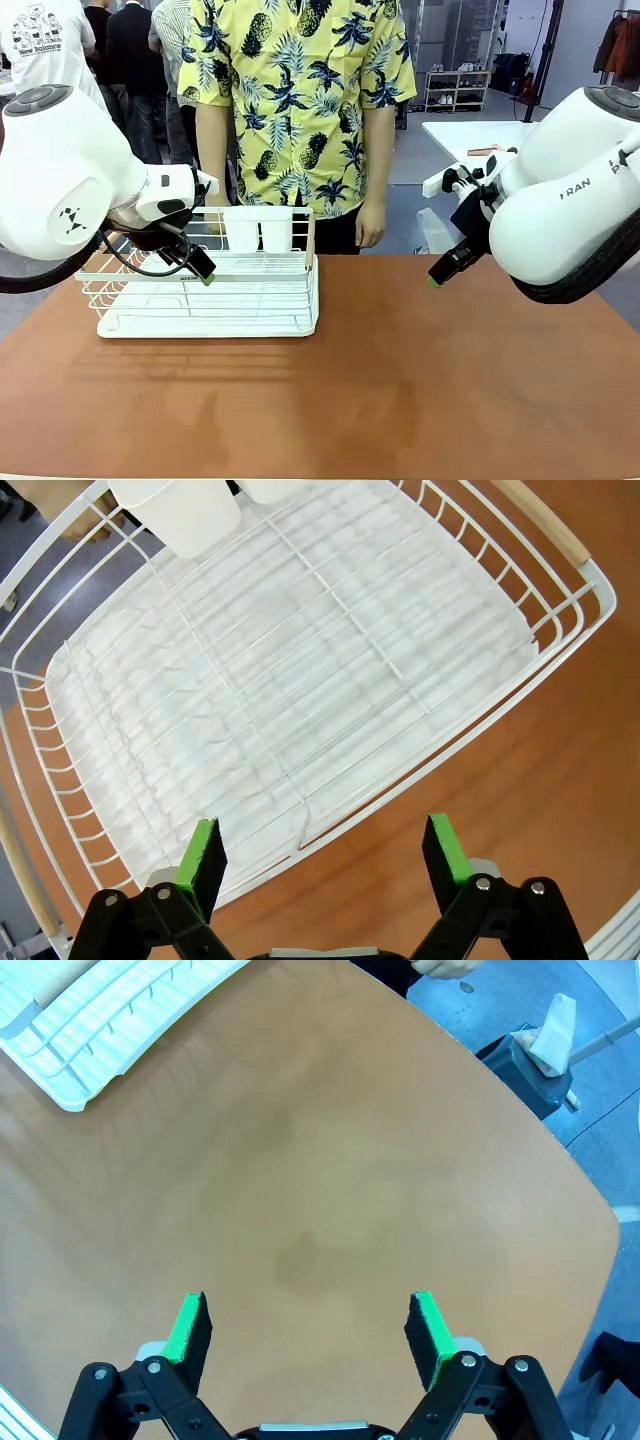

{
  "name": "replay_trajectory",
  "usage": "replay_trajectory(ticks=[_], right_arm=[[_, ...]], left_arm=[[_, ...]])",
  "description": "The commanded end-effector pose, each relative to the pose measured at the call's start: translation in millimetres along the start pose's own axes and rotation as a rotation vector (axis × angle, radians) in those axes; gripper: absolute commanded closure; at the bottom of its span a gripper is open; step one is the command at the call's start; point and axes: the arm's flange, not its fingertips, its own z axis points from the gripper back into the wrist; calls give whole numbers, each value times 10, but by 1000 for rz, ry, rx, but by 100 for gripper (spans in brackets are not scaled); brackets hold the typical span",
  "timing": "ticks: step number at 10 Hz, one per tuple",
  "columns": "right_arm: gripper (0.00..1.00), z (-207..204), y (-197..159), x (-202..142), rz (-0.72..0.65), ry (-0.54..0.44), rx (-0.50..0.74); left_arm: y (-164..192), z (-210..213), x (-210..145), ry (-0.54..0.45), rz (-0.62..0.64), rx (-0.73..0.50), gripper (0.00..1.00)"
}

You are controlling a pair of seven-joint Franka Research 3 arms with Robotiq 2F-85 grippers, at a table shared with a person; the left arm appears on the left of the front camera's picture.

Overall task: Clean the table.
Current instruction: Pick up the Lint Roller when the human hands it over.

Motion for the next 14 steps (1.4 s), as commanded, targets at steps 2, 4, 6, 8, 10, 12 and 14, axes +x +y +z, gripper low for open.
replay_trajectory(ticks=[2, 4, 6, 8, 10, 12, 14], right_arm=[[0, 233, -113, 136, -119, -9, 157], [0, 742, -622, 304, -381, -2, 420], [0, 959, -1070, 178, -606, -20, 600], [0, 1124, -1541, -170, -756, -51, 797], [0, 1319, -1961, -724, -885, -109, 894], [0, 1444, -2226, -1214, -959, -184, 927], [0, 1512, -2478, -1692, -1073, -268, 933]], left_arm=[[137, 185, 148, 6, 78, -59, 0], [573, 573, 325, 118, 342, -405, 0], [975, 759, 142, 89, 632, -772, 0], [1519, 926, -362, 73, 863, -982, 0], [1934, 1271, -1090, -68, 971, -1093, 0], [2224, 1443, -1782, -150, 1091, -1100, 0], [2526, 1486, -2488, -222, 1199, -1107, 0]])
